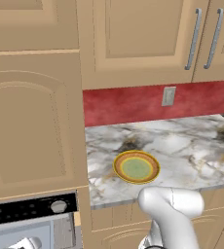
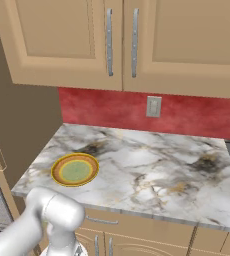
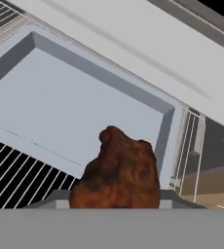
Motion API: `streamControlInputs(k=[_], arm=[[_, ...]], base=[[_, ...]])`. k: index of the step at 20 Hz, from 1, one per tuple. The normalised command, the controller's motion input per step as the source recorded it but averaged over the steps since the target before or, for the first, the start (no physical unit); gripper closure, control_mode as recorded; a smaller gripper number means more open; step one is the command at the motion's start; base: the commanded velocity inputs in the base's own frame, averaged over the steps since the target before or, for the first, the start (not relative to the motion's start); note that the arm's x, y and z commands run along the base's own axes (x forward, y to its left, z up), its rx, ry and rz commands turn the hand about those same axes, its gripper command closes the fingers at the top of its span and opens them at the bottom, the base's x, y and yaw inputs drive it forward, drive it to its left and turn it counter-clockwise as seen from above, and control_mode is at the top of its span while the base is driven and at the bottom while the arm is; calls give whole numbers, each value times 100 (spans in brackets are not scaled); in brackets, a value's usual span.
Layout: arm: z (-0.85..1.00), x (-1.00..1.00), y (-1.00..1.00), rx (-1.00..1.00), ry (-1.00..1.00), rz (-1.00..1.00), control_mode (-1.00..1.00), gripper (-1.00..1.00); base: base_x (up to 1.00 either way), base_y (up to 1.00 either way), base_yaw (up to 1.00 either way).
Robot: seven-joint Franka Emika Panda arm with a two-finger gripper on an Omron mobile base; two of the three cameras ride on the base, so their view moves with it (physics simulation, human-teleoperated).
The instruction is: Place the chicken drumstick on the bottom rack of the oven.
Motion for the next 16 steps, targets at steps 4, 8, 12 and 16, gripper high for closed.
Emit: streamControlInputs(k=[4,8,12,16], arm=[[-52,20,2,10,-11,-18,-100,100],[-41,33,1,5,0,-12,-100,100],[-7,22,0,8,0,-6,-100,100],[0,9,0,10,-1,-2,-100,100]], base=[[0,0,0],[0,0,0],[0,0,0],[0,0,0]])
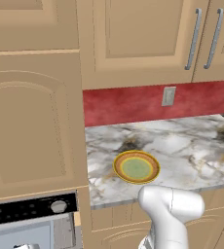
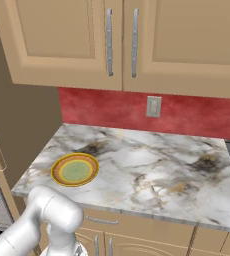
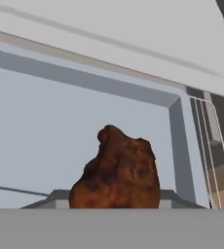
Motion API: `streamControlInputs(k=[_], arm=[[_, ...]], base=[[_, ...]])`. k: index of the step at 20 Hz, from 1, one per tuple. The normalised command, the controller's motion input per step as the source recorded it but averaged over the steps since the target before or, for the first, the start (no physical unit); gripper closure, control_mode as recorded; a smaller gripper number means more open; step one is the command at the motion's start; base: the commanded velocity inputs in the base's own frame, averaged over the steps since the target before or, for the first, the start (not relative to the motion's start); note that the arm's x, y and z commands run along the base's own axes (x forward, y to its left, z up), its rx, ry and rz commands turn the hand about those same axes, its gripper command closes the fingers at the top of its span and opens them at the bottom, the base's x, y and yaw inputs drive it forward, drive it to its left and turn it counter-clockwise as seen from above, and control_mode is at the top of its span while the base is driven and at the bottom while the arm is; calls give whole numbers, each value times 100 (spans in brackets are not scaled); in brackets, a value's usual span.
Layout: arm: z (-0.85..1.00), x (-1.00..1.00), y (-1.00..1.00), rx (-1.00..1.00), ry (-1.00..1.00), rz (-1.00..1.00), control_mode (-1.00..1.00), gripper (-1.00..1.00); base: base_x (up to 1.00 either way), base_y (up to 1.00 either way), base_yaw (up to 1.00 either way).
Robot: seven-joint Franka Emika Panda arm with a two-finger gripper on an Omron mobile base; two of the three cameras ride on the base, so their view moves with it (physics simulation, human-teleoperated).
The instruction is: Place the chicken drumstick on the bottom rack of the oven.
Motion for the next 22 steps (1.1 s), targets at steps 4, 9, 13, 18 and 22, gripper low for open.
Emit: streamControlInputs(k=[4,9,13,18,22], arm=[[-2,1,0,9,-2,-2,-100,100],[-1,22,-4,5,0,-3,-100,100],[0,46,-7,1,0,-4,-100,100],[-14,44,-1,0,-1,-2,-100,100],[-52,18,0,0,-7,-1,-100,100]], base=[[0,0,0],[0,0,0],[0,0,0],[0,0,0],[0,0,0]])
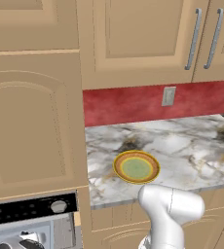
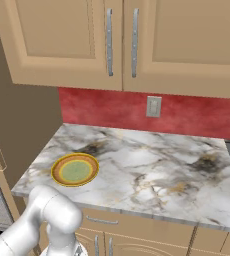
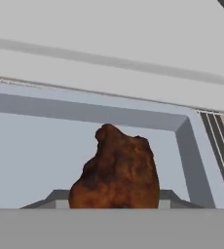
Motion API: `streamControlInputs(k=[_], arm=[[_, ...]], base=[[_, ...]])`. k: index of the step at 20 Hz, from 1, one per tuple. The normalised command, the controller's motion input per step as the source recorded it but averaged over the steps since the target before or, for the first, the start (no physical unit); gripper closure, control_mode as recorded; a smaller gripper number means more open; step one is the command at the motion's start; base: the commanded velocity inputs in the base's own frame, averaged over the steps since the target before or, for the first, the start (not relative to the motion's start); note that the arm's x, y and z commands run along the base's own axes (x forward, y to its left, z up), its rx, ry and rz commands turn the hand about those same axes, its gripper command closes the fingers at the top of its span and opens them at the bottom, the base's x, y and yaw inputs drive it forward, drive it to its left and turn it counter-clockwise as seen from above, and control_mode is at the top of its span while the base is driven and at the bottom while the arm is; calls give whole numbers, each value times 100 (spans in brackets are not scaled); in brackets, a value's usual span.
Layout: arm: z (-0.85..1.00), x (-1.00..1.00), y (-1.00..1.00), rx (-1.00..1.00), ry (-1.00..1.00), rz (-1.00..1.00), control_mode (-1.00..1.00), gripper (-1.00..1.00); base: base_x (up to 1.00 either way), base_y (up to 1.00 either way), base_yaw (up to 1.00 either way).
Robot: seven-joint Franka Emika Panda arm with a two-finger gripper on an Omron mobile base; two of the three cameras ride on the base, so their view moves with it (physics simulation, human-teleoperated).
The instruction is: Place the chicken drumstick on the bottom rack of the oven.
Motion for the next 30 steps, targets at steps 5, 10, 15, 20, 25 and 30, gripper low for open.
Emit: streamControlInputs(k=[5,10,15,20,25,30], arm=[[-58,5,0,0,-7,0,-100,100],[-32,0,0,0,0,0,-100,100],[-7,0,0,0,0,0,-100,-100],[0,-7,0,0,0,-3,-100,-100],[6,-43,1,0,-5,-3,-100,-100],[32,-60,0,0,-1,-8,-100,-100]], base=[[0,0,0],[0,0,0],[0,0,0],[0,0,0],[0,0,0],[0,0,0]])
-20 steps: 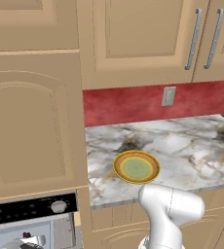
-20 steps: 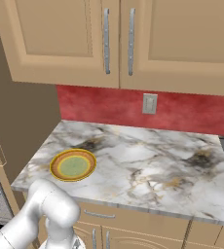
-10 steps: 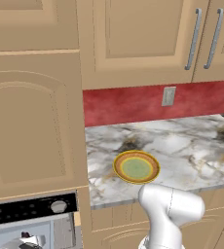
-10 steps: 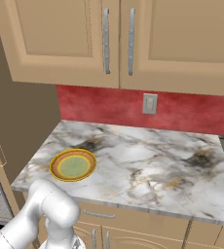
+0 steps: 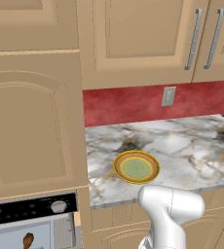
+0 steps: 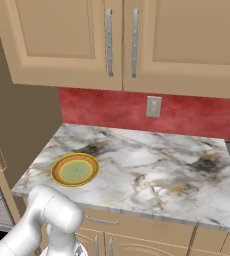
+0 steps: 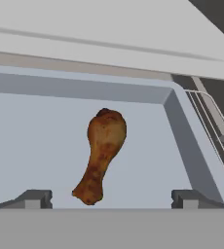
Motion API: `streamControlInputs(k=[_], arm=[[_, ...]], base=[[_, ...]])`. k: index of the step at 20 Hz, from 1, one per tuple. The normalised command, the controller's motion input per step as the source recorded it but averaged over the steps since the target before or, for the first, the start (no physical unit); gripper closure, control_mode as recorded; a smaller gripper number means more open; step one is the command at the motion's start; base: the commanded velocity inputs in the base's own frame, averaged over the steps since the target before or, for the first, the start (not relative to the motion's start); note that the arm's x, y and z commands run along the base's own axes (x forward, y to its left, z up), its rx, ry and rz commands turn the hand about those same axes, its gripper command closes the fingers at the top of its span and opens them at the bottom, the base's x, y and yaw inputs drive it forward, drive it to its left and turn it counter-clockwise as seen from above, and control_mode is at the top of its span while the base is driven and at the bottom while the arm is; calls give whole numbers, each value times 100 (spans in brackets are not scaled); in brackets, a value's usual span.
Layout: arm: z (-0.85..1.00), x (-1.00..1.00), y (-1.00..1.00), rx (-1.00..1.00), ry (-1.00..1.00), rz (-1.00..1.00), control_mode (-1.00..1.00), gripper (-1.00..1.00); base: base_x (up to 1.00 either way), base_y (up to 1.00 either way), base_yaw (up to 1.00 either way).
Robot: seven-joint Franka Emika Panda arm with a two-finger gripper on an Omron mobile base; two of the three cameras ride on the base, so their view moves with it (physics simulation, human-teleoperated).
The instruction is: Place the chicken drumstick on the bottom rack of the oven.
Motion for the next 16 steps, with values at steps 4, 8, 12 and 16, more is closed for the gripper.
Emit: streamControlInputs(k=[4,8,12,16], arm=[[65,-68,0,3,2,-5,-100,-100],[89,-68,-6,15,7,-6,-100,-100],[45,-50,-27,10,22,-11,-100,-100],[9,-35,-70,12,30,-14,-100,-100]], base=[[0,0,0],[0,0,0],[0,0,0],[0,0,0]])
